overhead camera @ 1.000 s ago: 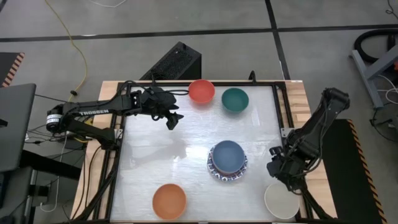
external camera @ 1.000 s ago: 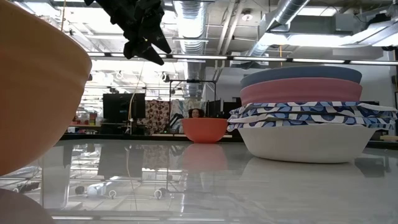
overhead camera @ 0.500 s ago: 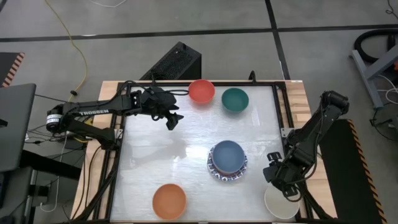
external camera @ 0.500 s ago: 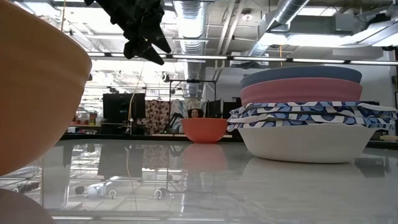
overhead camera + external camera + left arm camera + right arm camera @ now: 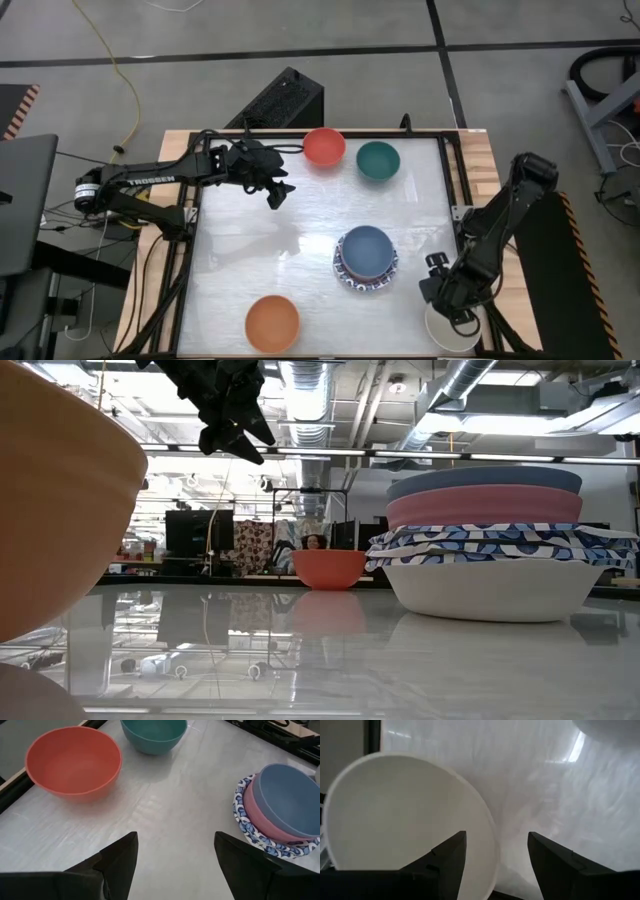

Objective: Nest bowls inside each other by size order
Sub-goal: Stack the white bowl into the blue bowl

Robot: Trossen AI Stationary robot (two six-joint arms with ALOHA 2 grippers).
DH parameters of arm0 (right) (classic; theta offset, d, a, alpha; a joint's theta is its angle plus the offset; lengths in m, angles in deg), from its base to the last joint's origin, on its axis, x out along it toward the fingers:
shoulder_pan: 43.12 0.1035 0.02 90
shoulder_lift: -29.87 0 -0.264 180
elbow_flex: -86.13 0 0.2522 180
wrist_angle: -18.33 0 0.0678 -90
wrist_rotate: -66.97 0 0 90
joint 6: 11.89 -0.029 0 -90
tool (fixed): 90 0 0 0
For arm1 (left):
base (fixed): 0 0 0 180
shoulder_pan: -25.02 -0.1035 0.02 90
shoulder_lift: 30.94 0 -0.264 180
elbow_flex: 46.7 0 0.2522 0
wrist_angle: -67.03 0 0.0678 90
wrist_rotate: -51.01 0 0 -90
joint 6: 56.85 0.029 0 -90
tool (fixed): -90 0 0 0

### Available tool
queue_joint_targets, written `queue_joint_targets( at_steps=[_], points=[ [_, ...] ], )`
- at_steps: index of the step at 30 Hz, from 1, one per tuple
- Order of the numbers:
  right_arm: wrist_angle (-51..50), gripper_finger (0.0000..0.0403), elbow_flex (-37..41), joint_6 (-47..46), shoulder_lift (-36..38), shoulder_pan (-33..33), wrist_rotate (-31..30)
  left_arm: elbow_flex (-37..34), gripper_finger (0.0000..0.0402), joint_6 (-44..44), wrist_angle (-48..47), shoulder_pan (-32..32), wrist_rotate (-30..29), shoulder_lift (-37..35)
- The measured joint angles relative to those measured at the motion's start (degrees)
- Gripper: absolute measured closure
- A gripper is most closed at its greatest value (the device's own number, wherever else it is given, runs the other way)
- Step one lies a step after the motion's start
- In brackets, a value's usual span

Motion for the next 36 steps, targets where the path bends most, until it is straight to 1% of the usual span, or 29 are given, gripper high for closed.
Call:
queue_joint_targets(
  at_steps=[11,16,20,23,28,31,32,36],
  points=[
    [1.7,0.0169,0.0,0.8,-6.8,1.4,-0.1,0.0,0.015,1.0,0.0,0.0,0.0,0.0],
    [2.4,0.019,0.1,2.0,-9.4,1.2,-0.1,0.0,0.015,1.0,0.1,0.0,0.0,0.0],
    [2.6,0.022,0.1,2.0,-10.8,1.2,-0.1,0.0,0.015,1.0,0.1,0.0,0.0,0.0],
    [3.6,0.0251,0.1,2.0,-10.7,1.0,-0.1,0.0,0.015,1.0,0.1,0.0,0.0,0.0],
    [3.7,0.0326,0.1,2.0,-10.7,0.4,0.8,0.0,0.015,0.9,0.1,0.0,0.0,0.0],
    [3.8,0.0377,0.1,2.0,-10.6,-0.1,3.1,0.0,0.015,0.9,0.1,0.0,0.0,0.0],
    [4.0,0.0387,0.0,2.0,-10.5,-0.4,4.2,0.0,0.015,0.9,0.1,0.0,0.0,0.0],
    [4.2,0.0388,0.0,1.5,-10.6,-1.7,6.1,0.0,0.015,1.0,0.1,0.0,0.0,0.0]
  ],
)
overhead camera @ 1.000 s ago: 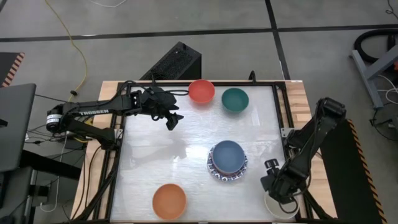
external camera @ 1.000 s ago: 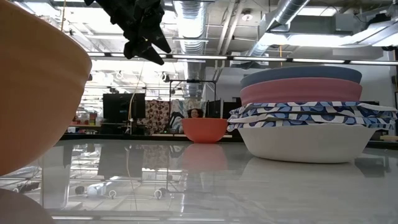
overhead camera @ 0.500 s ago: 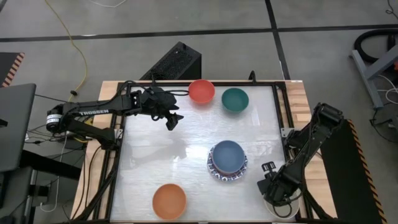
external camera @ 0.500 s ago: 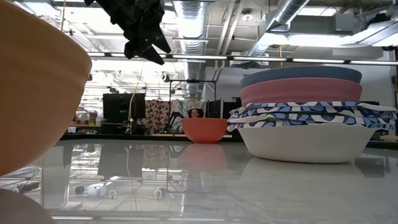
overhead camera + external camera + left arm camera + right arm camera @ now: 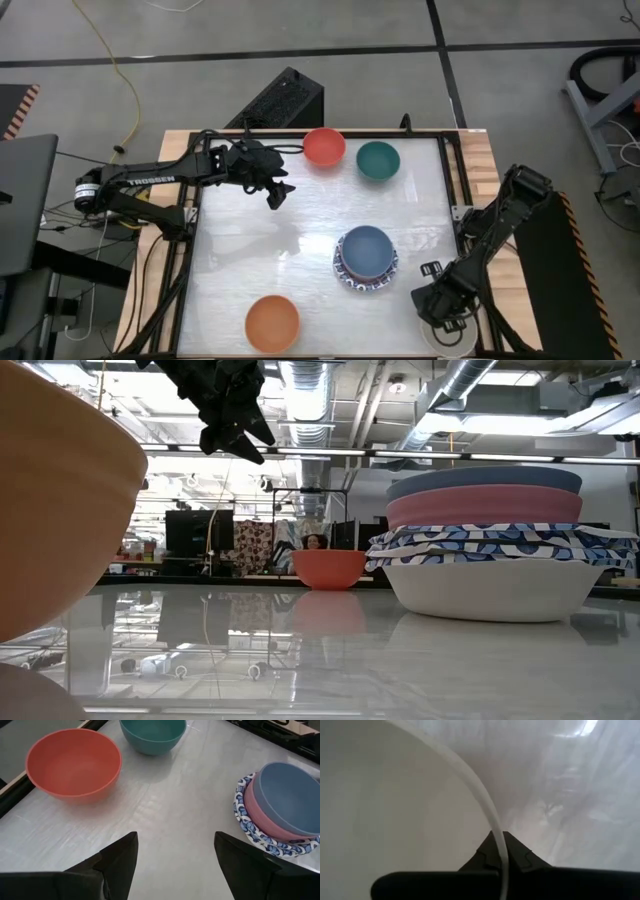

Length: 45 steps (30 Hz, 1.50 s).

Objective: Nest bowls inside each other by size order
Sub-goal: Stack the white bowl into the blue bowl

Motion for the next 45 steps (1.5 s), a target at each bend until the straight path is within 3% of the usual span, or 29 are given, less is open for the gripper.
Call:
queue_joint_targets(
  at_steps=[14,26,34,45],
  points=[
    [-0.5,0.0396,0.0,-1.1,0.6,-4.4,2.8,0.0,0.015,0.0,-0.2,0.0,-0.6,0.0],
    [-3.4,0.0396,0.0,-4.5,9.7,-8.2,2.8,0.0,0.015,0.7,-0.4,0.0,-0.6,0.0],
    [-3.8,0.0396,-0.7,-4.1,14.0,-15.0,2.8,0.0,0.015,0.2,-0.4,0.0,-0.6,0.0],
    [-6.5,0.0396,-9.9,5.6,14.9,-25.2,0.9,0.0,0.015,0.1,-0.4,0.0,-0.6,0.0]
  ],
)
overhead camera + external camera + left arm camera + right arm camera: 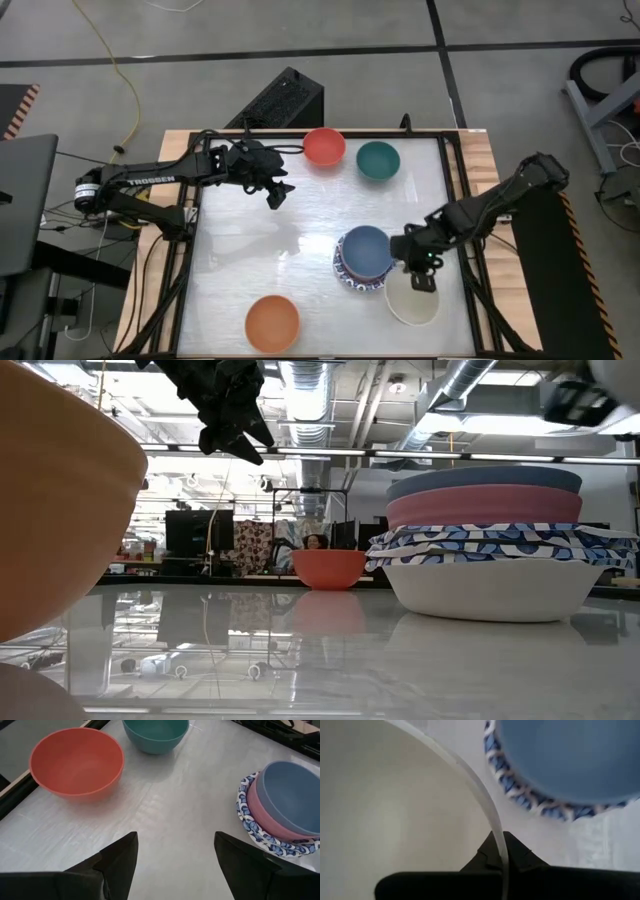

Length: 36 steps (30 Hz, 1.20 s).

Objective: Nest bowls inside each other by size order
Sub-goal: Stack the white bowl into the blue bowl

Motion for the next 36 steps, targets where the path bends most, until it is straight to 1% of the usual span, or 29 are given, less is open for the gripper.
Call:
queue_joint_targets(
  at_steps=[10,20,24,27,31,36],
  points=[
    [-2.2,0.0396,-1.9,1.0,0.0,-10.8,-1.0,0.0,0.015,-0.2,0.0,0.0,0.0,0.0],
    [0.6,0.0396,-2.8,5.3,0.0,-17.3,-1.1,0.0,0.015,-0.2,0.0,0.0,0.0,0.0],
    [0.7,0.0396,-4.6,7.9,0.0,-19.4,-4.3,0.0,0.015,-0.4,0.0,0.0,0.0,0.0],
    [0.6,0.0396,-5.6,10.0,-0.1,-21.2,-5.5,0.0,0.015,-1.3,0.0,0.0,0.0,0.0],
    [-2.6,0.0396,-7.8,13.2,-3.5,-23.5,-5.6,0.0,0.015,-1.6,0.0,0.0,0.0,0.0],
    [-9.3,0.0396,-14.8,20.9,-11.9,-24.2,-5.5,0.0,0.015,-2.6,0.0,0.0,0.0,0.0]
  ],
)
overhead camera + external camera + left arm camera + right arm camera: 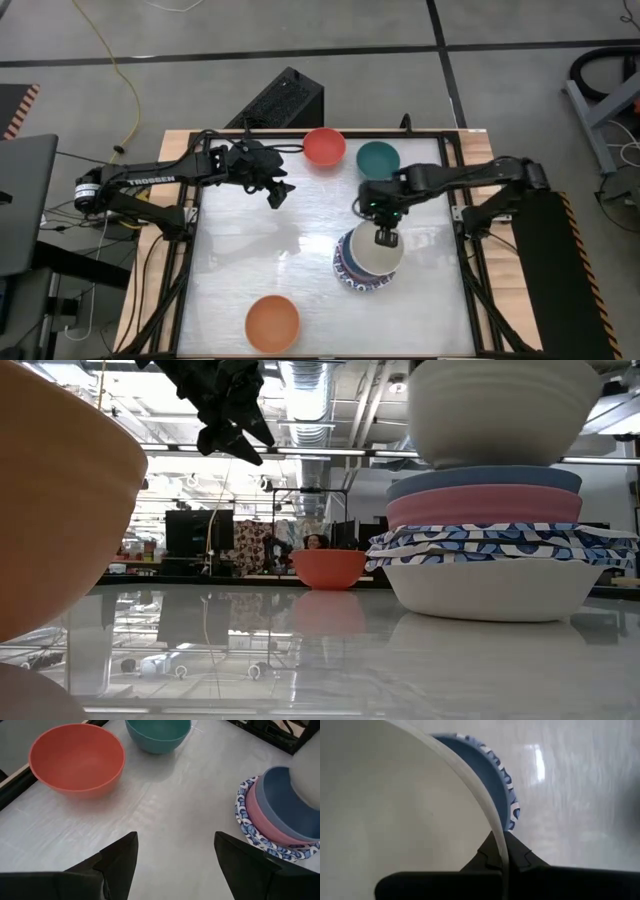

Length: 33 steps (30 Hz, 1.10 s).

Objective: Nest bowls inside each other by size order
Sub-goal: Stack the white bowl into the blue bowl

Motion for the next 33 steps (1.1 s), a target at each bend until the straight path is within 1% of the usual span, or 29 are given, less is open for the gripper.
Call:
queue_joint_targets(
  at_steps=[3,6,11,18,21,25,33],
  points=[
    [-3.1,0.0396,-4.0,4.5,-4.3,0.2,0.2,0.0,0.015,-0.4,0.0,0.0,0.0,0.0],
    [-5.1,0.0396,-5.9,7.6,-7.2,0.2,0.2,0.0,0.015,-1.0,-0.1,0.0,0.0,0.0],
    [-4.8,0.0396,-6.0,11.2,-9.6,-0.2,0.2,0.0,0.015,-1.5,-0.1,0.0,0.0,0.0],
    [-1.6,0.0396,-6.1,14.1,-9.6,-2.1,0.2,0.0,0.015,-1.5,-0.1,0.0,0.0,0.0],
    [-1.9,0.0396,-6.1,14.8,-10.2,-3.0,0.3,0.0,0.015,-1.5,-0.1,0.0,0.0,0.0],
    [-2.5,0.0396,-6.1,17.3,-12.8,-3.1,3.1,0.0,0.015,-1.5,-0.1,0.0,0.0,0.0],
    [-2.0,0.0396,-6.1,20.3,-16.3,-3.4,3.4,0.0,0.015,-1.5,-0.1,0.0,0.0,0.0]
  ],
)
